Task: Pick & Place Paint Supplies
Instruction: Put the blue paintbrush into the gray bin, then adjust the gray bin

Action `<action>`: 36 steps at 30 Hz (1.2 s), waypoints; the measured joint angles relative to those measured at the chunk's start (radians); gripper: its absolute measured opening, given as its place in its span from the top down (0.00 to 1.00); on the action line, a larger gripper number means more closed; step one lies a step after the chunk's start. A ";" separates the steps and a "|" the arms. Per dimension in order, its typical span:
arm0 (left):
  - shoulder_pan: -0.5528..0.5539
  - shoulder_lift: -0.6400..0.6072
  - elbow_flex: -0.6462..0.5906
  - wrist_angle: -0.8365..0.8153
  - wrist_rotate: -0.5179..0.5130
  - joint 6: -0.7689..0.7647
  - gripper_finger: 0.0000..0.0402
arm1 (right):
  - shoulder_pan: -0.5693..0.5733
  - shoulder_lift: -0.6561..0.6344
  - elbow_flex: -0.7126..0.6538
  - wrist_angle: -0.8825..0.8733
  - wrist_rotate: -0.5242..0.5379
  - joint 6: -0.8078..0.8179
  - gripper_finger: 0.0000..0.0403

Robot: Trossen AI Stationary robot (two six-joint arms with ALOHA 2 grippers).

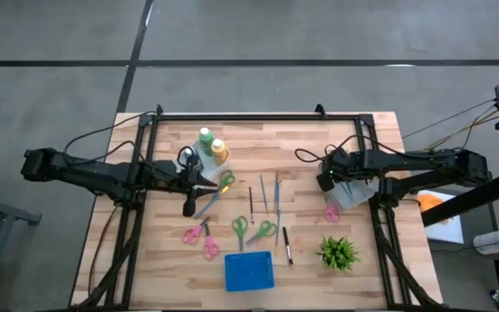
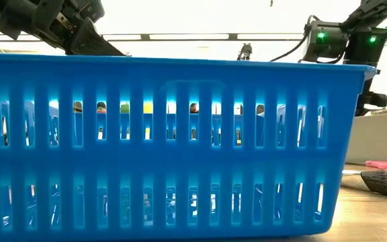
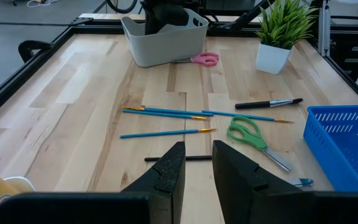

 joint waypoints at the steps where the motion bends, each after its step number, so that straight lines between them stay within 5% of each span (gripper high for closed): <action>1: 0.000 0.000 0.000 0.000 0.000 0.000 0.79 | 0.000 0.000 0.000 0.000 0.000 0.000 0.92; 11: 0.000 0.000 0.000 0.000 0.000 0.000 0.80 | 0.000 0.000 0.000 0.008 -0.003 -0.003 0.70; 36: 0.000 0.000 0.000 0.000 0.000 0.000 0.80 | 0.000 0.000 0.000 0.189 -0.100 -0.107 0.70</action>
